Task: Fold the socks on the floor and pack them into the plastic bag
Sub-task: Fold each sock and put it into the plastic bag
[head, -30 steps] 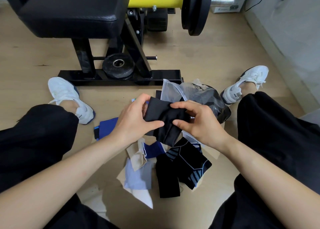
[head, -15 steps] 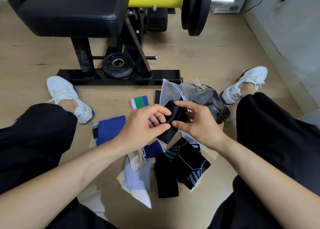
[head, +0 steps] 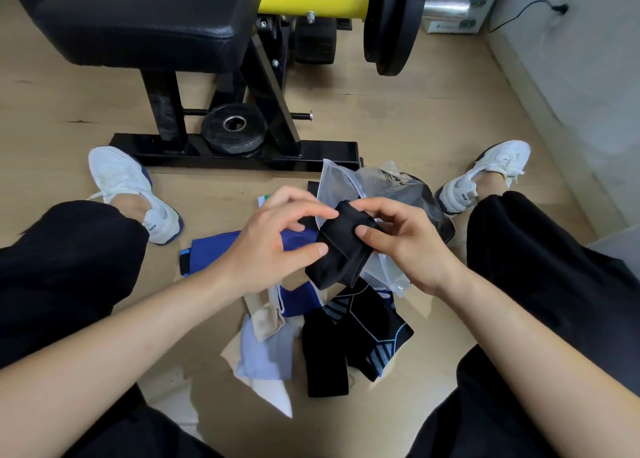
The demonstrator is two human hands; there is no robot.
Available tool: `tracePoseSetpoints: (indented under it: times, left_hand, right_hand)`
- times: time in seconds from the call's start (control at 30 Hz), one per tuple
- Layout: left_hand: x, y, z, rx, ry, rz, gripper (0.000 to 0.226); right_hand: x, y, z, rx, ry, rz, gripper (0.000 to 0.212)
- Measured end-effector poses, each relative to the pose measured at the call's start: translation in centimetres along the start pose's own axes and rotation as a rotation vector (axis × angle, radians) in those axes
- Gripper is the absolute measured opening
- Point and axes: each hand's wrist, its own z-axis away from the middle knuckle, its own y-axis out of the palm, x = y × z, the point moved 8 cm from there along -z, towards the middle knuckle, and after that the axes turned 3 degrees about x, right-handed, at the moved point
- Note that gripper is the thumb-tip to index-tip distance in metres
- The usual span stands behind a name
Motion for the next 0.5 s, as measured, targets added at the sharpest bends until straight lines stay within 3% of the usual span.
tracePoseSetpoints:
  times: [0.1, 0.2, 0.27, 0.37, 0.5]
  left_hand:
    - [0.5, 2.0, 0.3, 0.175, -0.054, 0.111, 0.051]
    - [0.8, 2.9, 0.4, 0.204, -0.084, 0.161, 0.055]
    - [1.1, 2.5, 0.2, 0.164, -0.096, 0.114, 0.055]
    - [2.6, 1.4, 0.1, 0.069, -0.144, -0.013, 0.055]
    - [4.4, 0.5, 0.0, 0.023, -0.224, -0.036, 0.054]
  right_hand:
    - [0.1, 0.3, 0.2, 0.034, 0.019, -0.115, 0.032]
    - [-0.1, 0.4, 0.1, 0.026, -0.008, -0.074, 0.032]
    - [-0.3, -0.6, -0.2, -0.059, -0.057, 0.148, 0.03]
    - [-0.2, -2.3, -0.4, -0.205, -0.165, 0.697, 0.033]
    - [-2.4, -2.4, -1.0, -0.098, -0.083, 1.227, 0.046]
